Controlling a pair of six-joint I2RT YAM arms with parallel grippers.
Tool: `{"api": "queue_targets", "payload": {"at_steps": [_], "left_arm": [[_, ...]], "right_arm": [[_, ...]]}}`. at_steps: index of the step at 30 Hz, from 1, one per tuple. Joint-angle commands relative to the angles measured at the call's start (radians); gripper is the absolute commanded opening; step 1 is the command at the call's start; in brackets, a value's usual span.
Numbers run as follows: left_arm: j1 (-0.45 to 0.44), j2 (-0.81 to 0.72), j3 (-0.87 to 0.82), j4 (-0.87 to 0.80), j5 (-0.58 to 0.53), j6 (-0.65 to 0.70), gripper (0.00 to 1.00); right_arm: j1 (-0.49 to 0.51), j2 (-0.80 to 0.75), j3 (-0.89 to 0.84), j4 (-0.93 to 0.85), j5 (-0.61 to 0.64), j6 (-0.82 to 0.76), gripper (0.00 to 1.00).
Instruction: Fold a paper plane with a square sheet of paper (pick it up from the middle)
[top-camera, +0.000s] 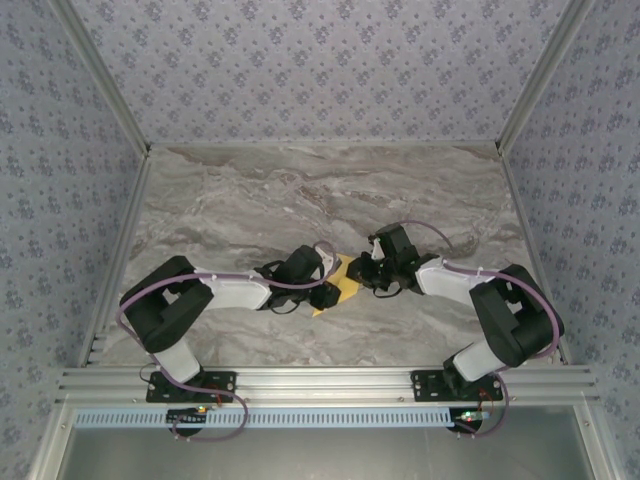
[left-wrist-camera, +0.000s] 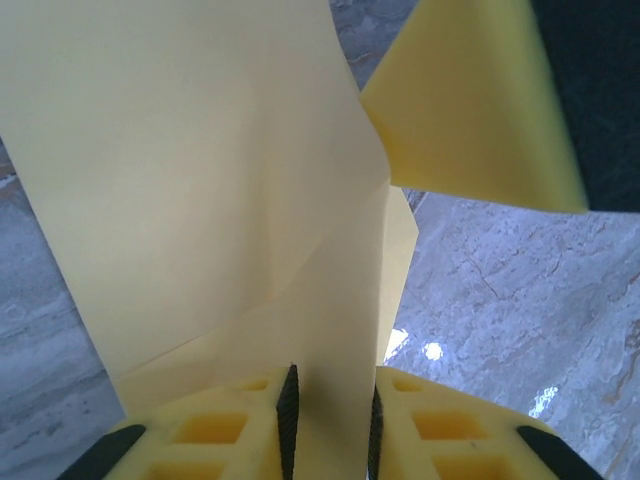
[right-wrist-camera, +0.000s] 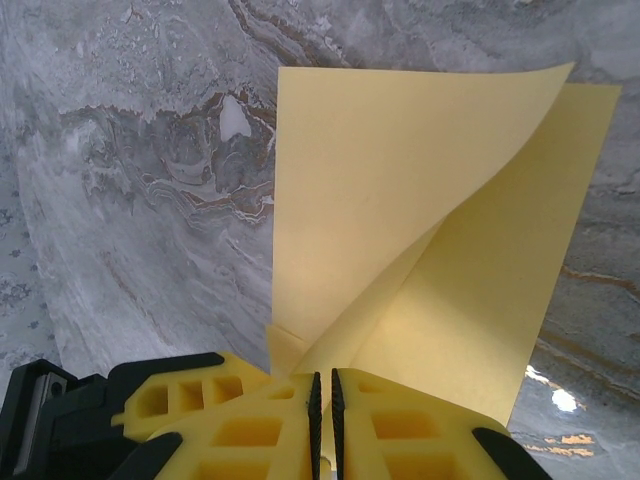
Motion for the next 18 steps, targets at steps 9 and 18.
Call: {"api": "queue_targets", "payload": {"at_steps": [9, 18], "left_arm": [[0.026, 0.005, 0.006, 0.075, 0.081, 0.009, 0.16], [0.09, 0.031, -0.03, 0.188, 0.237, -0.135, 0.12]], "right_arm": [[0.001, -0.002, -0.015, 0.004, 0.013, -0.058, 0.17], [0.008, 0.024, -0.045, 0.099, -0.012, -0.074, 0.28]]}}
